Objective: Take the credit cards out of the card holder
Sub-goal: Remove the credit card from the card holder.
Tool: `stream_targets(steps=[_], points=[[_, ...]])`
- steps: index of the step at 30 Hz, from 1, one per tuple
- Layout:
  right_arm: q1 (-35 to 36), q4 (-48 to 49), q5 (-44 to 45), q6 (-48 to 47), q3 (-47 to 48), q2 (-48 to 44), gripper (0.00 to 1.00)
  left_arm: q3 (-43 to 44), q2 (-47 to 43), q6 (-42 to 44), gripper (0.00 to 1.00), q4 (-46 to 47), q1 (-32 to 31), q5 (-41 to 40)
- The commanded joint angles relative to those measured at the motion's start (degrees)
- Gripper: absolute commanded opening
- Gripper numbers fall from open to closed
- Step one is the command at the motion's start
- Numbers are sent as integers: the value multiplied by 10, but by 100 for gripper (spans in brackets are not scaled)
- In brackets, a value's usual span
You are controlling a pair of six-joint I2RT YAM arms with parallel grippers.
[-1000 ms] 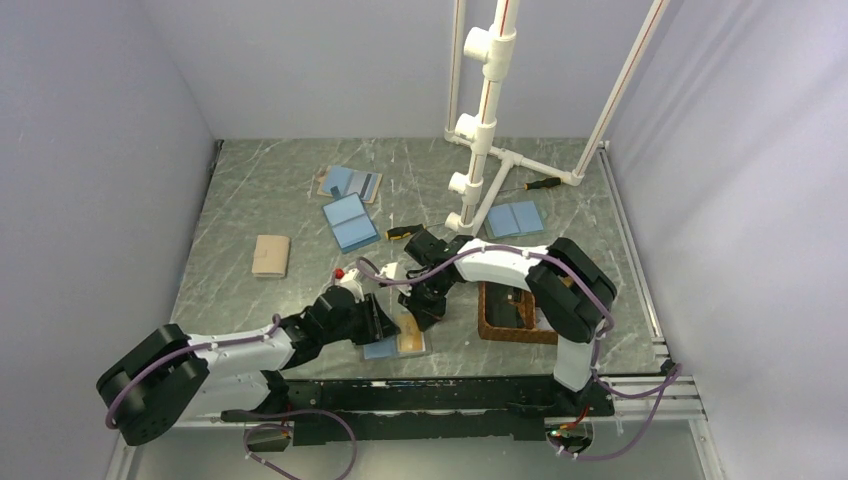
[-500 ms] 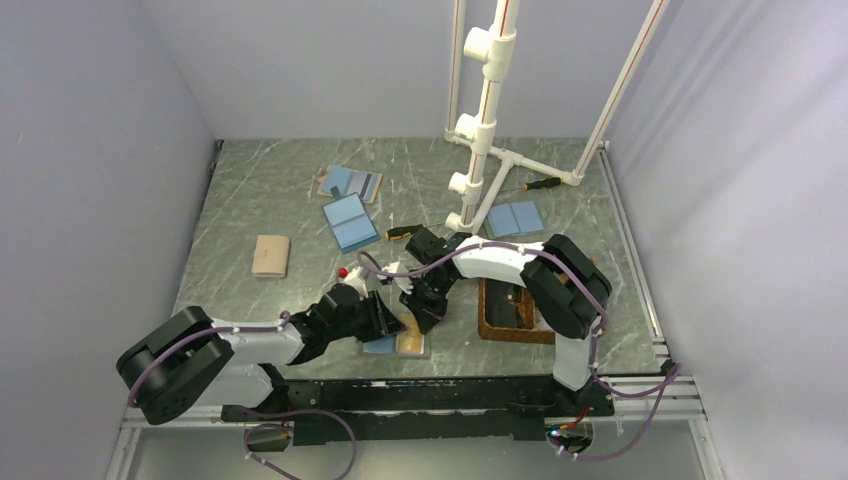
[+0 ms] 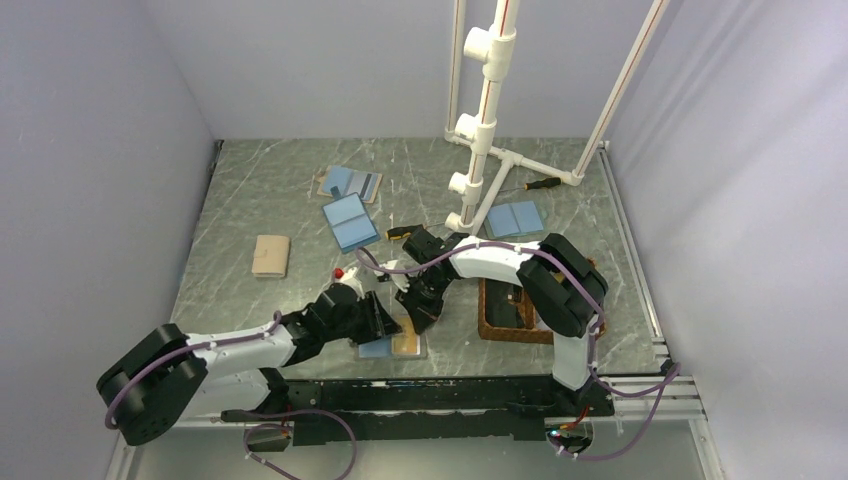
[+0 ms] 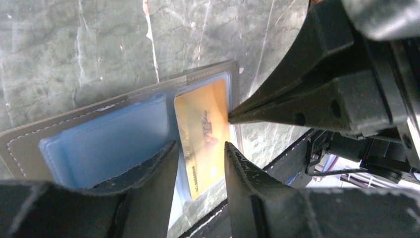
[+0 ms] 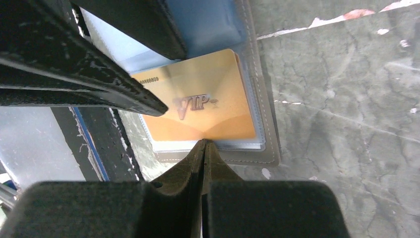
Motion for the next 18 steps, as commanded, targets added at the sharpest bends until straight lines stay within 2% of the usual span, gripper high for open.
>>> stream_targets(steps=[1, 10, 14, 18], points=[[-1, 50, 49, 9, 4, 13, 2, 17, -31, 22, 46, -90, -3, -7], [0, 50, 51, 11, 4, 15, 2, 40, -30, 36, 48, -132, -3, 10], [0, 49, 49, 10, 5, 15, 2, 41, -13, 27, 48, -119, -3, 21], [-1, 48, 47, 10, 5, 15, 2, 35, 12, 11, 43, -81, -3, 31]])
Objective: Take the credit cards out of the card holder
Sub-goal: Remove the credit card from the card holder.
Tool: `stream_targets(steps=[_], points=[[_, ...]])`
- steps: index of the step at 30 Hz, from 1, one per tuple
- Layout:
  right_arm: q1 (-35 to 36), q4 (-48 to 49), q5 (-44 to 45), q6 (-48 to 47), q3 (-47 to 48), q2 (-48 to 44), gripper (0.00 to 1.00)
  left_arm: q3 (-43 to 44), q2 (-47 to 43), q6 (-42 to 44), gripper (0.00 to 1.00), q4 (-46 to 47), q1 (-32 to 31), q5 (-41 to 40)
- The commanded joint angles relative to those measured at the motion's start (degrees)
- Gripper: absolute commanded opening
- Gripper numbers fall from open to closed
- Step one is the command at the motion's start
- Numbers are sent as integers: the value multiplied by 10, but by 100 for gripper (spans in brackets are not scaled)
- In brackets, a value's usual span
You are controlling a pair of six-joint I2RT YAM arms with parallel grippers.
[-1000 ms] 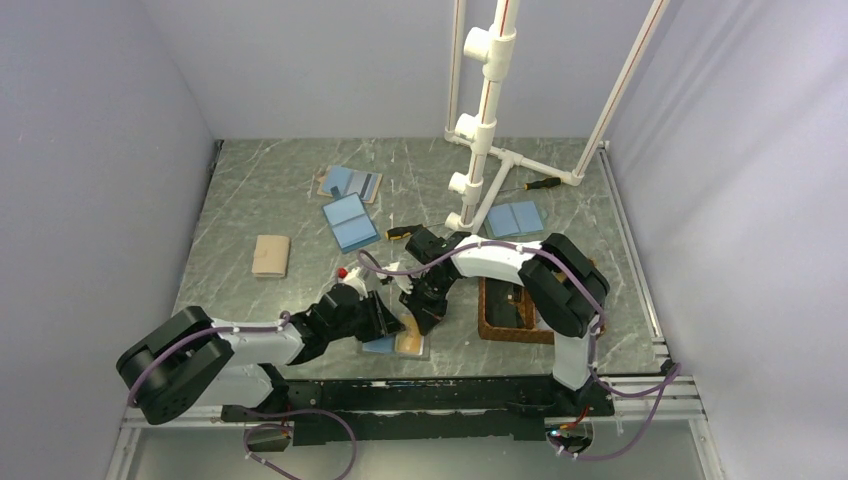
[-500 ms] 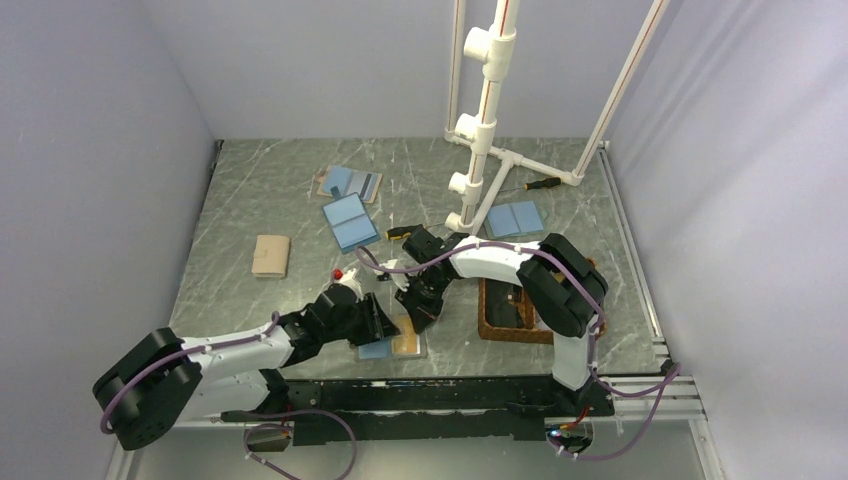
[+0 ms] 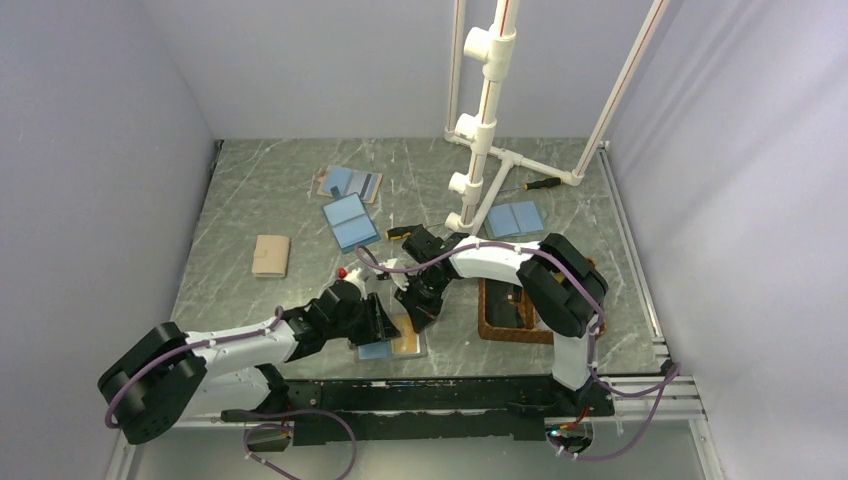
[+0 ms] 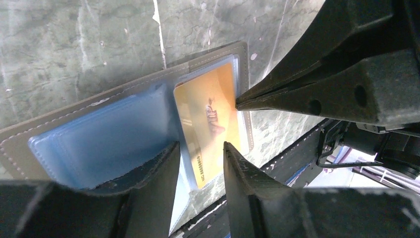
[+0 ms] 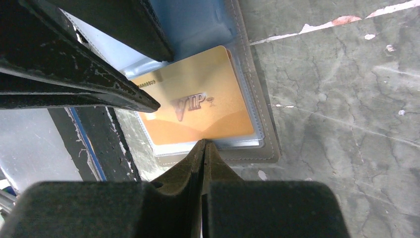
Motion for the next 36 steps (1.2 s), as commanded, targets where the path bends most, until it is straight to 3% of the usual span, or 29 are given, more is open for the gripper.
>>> stream_targets(steps=[1, 7, 13, 19, 36], points=[[-1, 31, 41, -5, 5, 15, 2, 1, 29, -13, 43, 35, -3, 22], [-1, 31, 38, -5, 6, 15, 2, 5, 46, -31, 42, 22, -3, 9], [-1, 30, 34, -5, 6, 13, 2, -13, 58, -50, 27, 38, -4, -16], [-1, 28, 31, -8, 7, 10, 2, -35, 45, -50, 0, 76, -4, -24], [-3, 21, 41, -16, 11, 6, 3, -89, -211, -9, 0, -57, -1, -60]])
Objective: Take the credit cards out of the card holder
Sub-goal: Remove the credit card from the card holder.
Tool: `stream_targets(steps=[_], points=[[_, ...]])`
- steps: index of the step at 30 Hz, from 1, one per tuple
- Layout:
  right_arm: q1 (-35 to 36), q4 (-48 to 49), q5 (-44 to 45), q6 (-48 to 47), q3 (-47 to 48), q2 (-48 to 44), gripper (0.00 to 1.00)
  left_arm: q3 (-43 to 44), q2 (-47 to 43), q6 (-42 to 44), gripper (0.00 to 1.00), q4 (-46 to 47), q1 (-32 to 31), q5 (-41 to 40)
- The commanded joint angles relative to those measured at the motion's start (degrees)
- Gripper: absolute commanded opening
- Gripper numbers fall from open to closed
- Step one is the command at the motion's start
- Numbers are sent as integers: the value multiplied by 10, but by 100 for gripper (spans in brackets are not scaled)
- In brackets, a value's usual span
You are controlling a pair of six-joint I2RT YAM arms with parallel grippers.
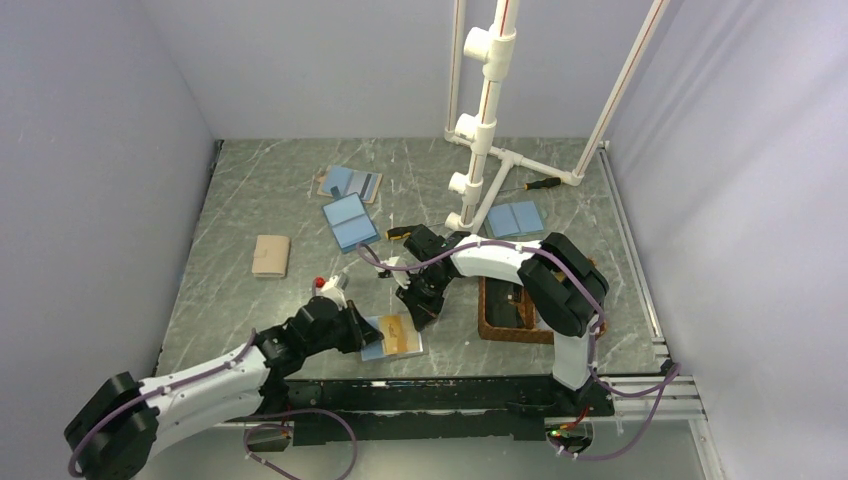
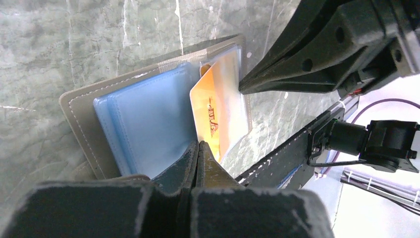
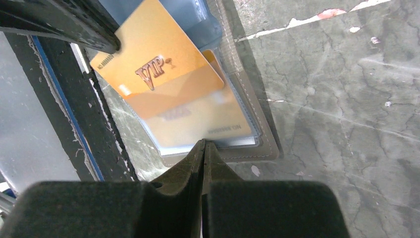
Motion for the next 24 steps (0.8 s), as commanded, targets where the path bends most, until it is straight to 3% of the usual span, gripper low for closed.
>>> stream_targets(steps=[1, 3, 10, 24], points=[[2, 20, 32, -20, 12, 5, 4, -5, -49, 19, 0, -61, -1, -17], [1, 14, 15, -27, 14, 0, 4, -5, -66, 24, 0, -78, -1, -18], [-1, -10, -50, -72, 14, -44, 23, -8, -101, 55, 0, -89, -1, -7], [-5, -58, -126, -147, 18, -97, 30, 13, -164, 139, 0, -107, -1, 3]])
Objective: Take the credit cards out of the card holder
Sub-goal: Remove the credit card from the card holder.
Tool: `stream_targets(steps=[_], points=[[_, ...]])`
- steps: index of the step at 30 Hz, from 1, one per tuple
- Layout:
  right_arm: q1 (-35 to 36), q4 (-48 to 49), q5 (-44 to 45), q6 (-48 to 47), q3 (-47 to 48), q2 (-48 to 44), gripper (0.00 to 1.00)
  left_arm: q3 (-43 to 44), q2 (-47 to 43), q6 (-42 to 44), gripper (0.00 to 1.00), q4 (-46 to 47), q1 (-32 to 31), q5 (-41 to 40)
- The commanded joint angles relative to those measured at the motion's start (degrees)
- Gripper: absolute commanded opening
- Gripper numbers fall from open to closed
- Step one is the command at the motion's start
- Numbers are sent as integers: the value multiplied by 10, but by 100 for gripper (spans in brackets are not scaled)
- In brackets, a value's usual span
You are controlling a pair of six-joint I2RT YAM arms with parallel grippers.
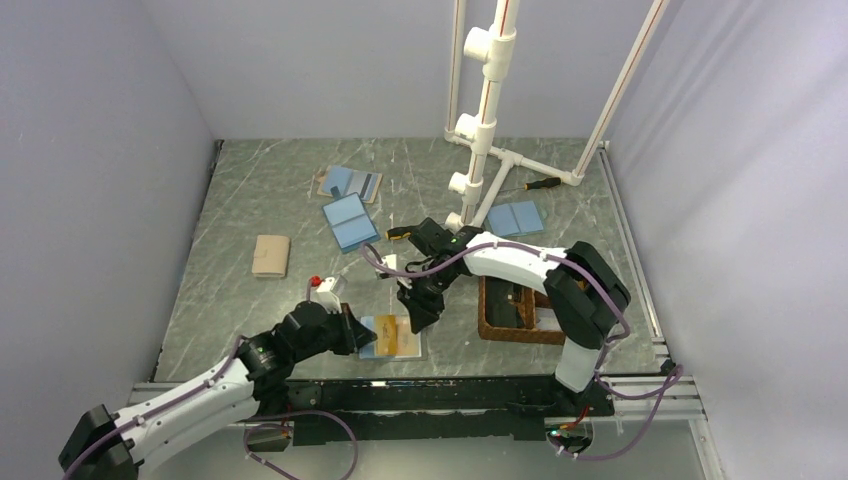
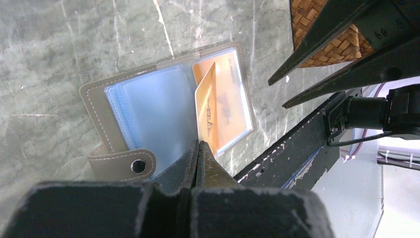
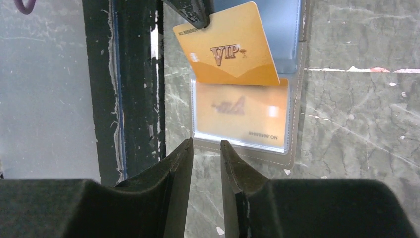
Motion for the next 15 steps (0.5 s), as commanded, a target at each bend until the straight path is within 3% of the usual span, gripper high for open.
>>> stream_targets(steps=[1, 15], points=[[-6, -16, -36, -35, 16, -28, 30, 19, -23, 36, 0, -4, -2, 9], [-37, -36, -55, -56, 22, -55, 31, 14, -29, 56, 0, 52, -1, 44]])
